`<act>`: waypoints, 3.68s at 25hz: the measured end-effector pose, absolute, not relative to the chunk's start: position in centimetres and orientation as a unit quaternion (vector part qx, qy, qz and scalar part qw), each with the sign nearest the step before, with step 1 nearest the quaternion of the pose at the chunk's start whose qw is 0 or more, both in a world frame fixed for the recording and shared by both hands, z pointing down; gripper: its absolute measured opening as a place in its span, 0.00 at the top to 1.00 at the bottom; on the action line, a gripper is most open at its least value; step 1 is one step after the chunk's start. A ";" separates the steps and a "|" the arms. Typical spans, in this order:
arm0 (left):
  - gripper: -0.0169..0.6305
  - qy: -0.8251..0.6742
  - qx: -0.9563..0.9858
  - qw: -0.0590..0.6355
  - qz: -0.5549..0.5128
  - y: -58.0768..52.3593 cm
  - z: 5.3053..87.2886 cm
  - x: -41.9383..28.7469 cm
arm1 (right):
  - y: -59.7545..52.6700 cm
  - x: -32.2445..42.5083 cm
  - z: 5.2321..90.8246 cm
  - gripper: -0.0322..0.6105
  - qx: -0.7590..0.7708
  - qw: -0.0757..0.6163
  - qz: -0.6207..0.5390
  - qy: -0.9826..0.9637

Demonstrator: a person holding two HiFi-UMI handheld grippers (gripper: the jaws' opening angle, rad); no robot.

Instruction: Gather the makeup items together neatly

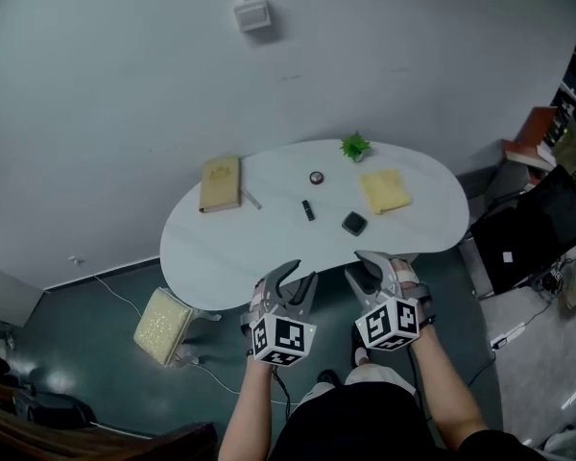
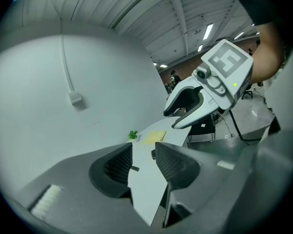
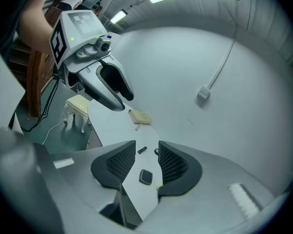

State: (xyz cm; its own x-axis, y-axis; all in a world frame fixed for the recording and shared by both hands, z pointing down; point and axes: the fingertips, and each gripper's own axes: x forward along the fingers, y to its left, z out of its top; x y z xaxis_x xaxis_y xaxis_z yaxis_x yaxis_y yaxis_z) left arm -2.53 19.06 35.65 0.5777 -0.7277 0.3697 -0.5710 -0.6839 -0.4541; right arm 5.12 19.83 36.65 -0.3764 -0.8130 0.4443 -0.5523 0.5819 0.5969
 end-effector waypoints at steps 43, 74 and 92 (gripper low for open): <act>0.69 0.401 -0.851 0.045 -0.336 4.3 43.0 2.3 | 4.1 10.7 41.5 0.69 0.341 0.374 -0.138 -0.851; 0.53 0.197 -0.903 0.015 -0.382 -6.4 51.9 -0.5 | -4.3 7.3 45.6 0.68 0.394 0.445 -0.039 -0.803; 0.43 0.116 -0.898 -0.020 -0.423 -8.3 58.7 -0.2 | -4.6 8.0 48.0 0.68 0.407 0.467 0.013 -0.785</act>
State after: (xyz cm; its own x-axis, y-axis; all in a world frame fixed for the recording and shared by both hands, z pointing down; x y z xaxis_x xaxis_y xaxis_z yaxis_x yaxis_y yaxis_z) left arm -0.21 -8.25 58.70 0.6147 -0.1917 0.7651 -0.2263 -0.9721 -0.0617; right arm 8.03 -4.56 48.00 -0.2331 -0.6272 0.7432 -0.6507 0.6685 0.3601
